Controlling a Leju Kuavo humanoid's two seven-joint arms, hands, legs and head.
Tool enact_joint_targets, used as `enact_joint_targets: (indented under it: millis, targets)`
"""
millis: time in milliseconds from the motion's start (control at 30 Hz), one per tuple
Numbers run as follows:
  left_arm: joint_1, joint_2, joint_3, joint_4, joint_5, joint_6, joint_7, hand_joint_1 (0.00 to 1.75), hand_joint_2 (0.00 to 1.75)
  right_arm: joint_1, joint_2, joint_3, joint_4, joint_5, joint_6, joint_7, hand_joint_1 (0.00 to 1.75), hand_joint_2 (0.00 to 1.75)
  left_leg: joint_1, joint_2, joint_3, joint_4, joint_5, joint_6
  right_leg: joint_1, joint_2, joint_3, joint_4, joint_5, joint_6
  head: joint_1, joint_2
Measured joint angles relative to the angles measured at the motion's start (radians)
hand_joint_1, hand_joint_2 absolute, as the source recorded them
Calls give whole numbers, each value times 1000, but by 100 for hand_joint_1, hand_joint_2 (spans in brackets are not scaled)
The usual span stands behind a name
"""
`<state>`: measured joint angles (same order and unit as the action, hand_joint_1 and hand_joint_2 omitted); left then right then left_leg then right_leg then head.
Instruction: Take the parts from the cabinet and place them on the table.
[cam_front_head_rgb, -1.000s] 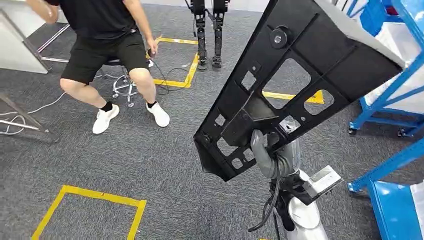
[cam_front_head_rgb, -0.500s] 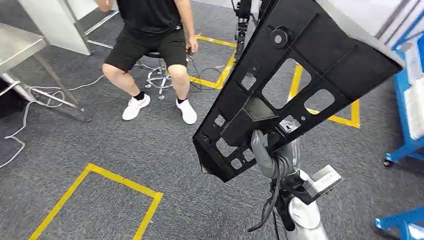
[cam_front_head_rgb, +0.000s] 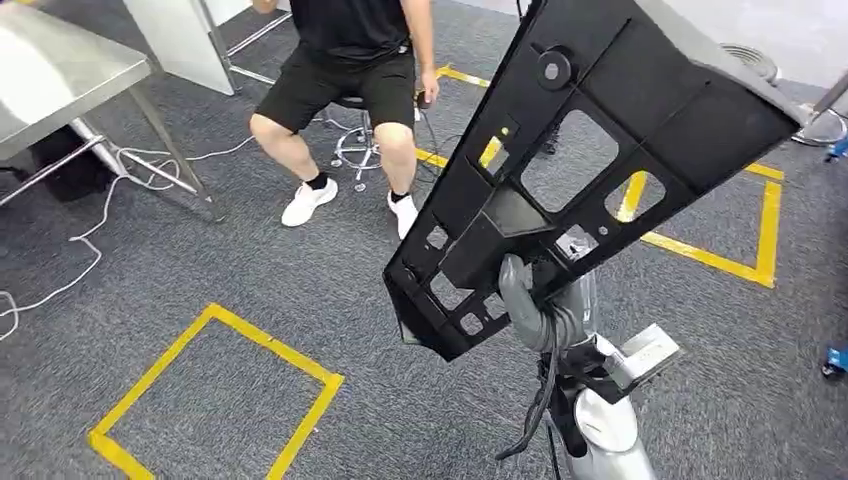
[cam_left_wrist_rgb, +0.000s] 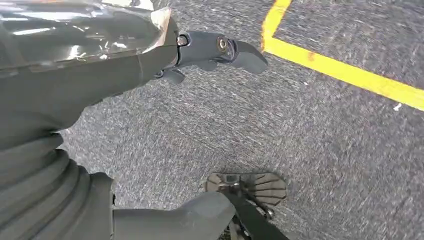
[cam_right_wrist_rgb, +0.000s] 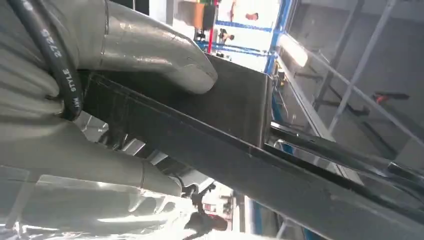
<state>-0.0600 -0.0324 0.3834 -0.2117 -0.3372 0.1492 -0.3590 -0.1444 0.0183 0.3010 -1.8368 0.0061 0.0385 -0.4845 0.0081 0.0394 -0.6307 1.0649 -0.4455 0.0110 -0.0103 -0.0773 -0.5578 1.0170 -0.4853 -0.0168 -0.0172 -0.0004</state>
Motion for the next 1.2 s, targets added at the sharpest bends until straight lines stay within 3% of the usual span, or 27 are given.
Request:
enact_joint_targets:
  millis: [33, 167, 200, 233, 267, 300, 333, 367, 400, 467, 500, 533, 567, 667, 700, 733, 767, 833, 867, 900, 933, 1000, 1033, 1067, 1133, 1200]
  targets:
    - [-3, 1, 0, 0, -2, 0, 0, 0, 175, 0, 0, 0, -1, 0, 0, 1, 175, 175, -10, 42, 22, -39, -7, 7, 6, -8, 3, 0, -5, 6, 2, 0]
    - [-5, 5, 1, 0, -10, 2, 3, 0, 175, 1, 2, 0, -1, -2, -1, 4, 175, 175, -17, -1, 18, -50, -2, 22, 9, -41, 14, -8, -11, 24, 1, 0]
    - [-4, 6, 1, 0, -10, 2, 5, 0, 175, 2, 3, 0, -2, -2, -1, 4, 175, 175, -2, -13, 36, -69, 10, 31, 19, -30, 7, 1, -20, 32, 3, 0]
    - [-5, 5, 1, 0, -10, 5, 6, 0, 175, 2, 3, 0, -2, -2, -1, 4, 175, 175, -6, -22, 42, -74, 11, 34, 10, 16, 1, 36, -38, 29, 6, 0]
    - [-9, 6, 2, 0, -10, 6, 9, 0, 175, 2, 4, 0, -2, -3, -1, 2, 175, 175, -4, -31, 42, -73, 13, 39, 9, 50, -30, 102, -68, 21, 4, 0]
    - [-11, 6, 4, 0, -10, 8, 10, 0, 175, 5, 3, 0, -2, -2, -1, 3, 175, 175, -3, -45, 42, -74, 13, 40, 6, 65, -75, 188, -102, 15, 13, 0]
    - [-11, 5, 7, 0, -10, 9, 10, 0, 175, 9, 2, 0, -1, -2, -1, 3, 175, 175, -3, -59, 41, -73, 12, 40, 4, 70, -118, 266, -126, 14, 13, 0]
    - [-10, 5, 10, 0, -10, 9, 10, 0, 175, 11, 2, 0, 0, -3, -1, 5, 175, 175, -4, -73, 41, -73, 12, 40, 3, 72, -147, 313, -135, 20, 13, 0]
    - [-9, 5, 13, 0, -10, 9, 11, 0, 175, 11, 2, 0, 0, -3, 0, 6, 175, 175, -4, -89, 42, -72, 12, 40, 2, 73, -153, 308, -122, 29, 13, 0]
    - [-5, 5, 19, 0, -10, 11, 14, 0, 175, 10, 2, 0, 0, -6, 0, 8, 175, 175, -2, -118, 46, -71, 10, 38, -3, 77, -97, 175, -52, 54, 13, 0]
    - [-5, 4, 20, 0, -10, 11, 15, 0, 175, 9, 1, 0, 0, -6, 0, 10, 175, 175, -1, -133, 47, -68, 8, 33, -10, 99, -48, 68, -7, 65, 13, 0]
    - [-5, 4, 22, 0, -11, 14, 16, 0, 175, 9, 1, 0, 0, -6, 1, 10, 175, 175, -1, -145, 43, -62, 4, 27, -18, 136, -25, 5, 11, 67, 14, 0]
    - [-5, 4, 24, 0, -11, 18, 19, 0, 175, 9, 2, 2, 0, -7, 2, 11, 175, 175, -7, -157, 39, -53, -3, 18, -14, 126, -17, 1, 13, 54, 14, 0]
    - [6, 5, 24, 1, -15, 19, 19, 0, 175, 8, 4, 2, 0, -7, 3, 14, 175, 175, 3, -172, 32, -60, 1, 2, -6, 105, -16, 3, 15, 32, 12, 0]
    - [10, 6, 24, 1, -19, 19, 19, 0, 175, 6, 7, 4, 0, -7, 4, 14, 175, 175, 4, -159, 31, -53, -5, -2, -18, 95, -13, -4, 19, 24, 12, 0]
    - [11, 5, 24, 2, -19, 19, 19, 0, 175, 6, 9, 5, -1, -7, 5, 14, 175, 175, -1, -100, 23, -29, -21, -8, -17, 90, -10, -4, 18, 21, 8, 0]
    - [9, 5, 24, 2, -19, 19, 18, 0, 175, 6, 11, 5, -1, -7, 6, 14, 175, 175, -1, -66, -4, 26, -55, -14, -15, 81, -8, -4, 14, 11, 0, 0]
    - [5, 5, 24, 2, -25, 19, 15, 0, 175, 10, 12, 4, 0, -7, 7, 14, 175, 175, 5, -46, -93, 197, -133, -22, -9, 56, -7, -4, 10, 4, 1, 0]
    - [5, 3, 24, 2, -29, 19, 14, 0, 175, 12, 13, 4, 0, -6, 8, 14, 175, 175, 7, -45, -124, 252, -146, -24, -8, 46, -7, -4, 8, 2, 0, 0]
    - [8, 1, 24, 2, -29, 19, 11, 0, 175, 15, 14, 4, 1, -5, 9, 14, 175, 175, 8, -43, -132, 261, -136, -26, -8, 36, -5, -4, 7, 1, 0, 0]
    - [10, 0, 24, 2, -29, 18, 7, 0, 175, 17, 15, 4, 2, -1, 10, 14, 175, 175, 10, -41, -116, 221, -104, -25, -8, 26, -3, -4, 4, 1, 0, 0]
    - [8, -1, 24, 2, -29, 16, -2, 0, 175, 18, 15, 3, 2, 2, 10, 12, 175, 175, 9, -21, -25, 44, -13, -20, -7, 7, 7, -4, -4, 6, 0, 0]
    - [6, -1, 25, 2, -29, 14, -4, 0, 175, 18, 16, 3, 2, 6, 11, 10, 175, 175, 6, 25, 21, -41, 10, -13, -4, 0, 12, -4, -7, 10, 0, 0]
    - [1, -1, 25, 2, -29, 11, -4, 0, 175, 17, 16, 2, 2, 10, 11, 8, 175, 175, -4, 25, 24, -45, 1, -8, 6, -9, 14, -4, -11, 17, 1, 0]
    - [-2, -2, 25, 2, -29, 9, -5, 0, 175, 16, 18, 2, 2, 12, 13, 7, 175, 175, -8, 4, 19, -45, 1, 3, 4, -22, 16, -5, -13, 23, 3, 0]
    - [-3, -2, 25, 2, -29, 9, -5, 0, 175, 13, 22, 1, 0, 13, 14, 6, 175, 175, -9, -16, 26, -61, 7, 17, 8, -36, 30, -13, -17, 37, 2, 0]
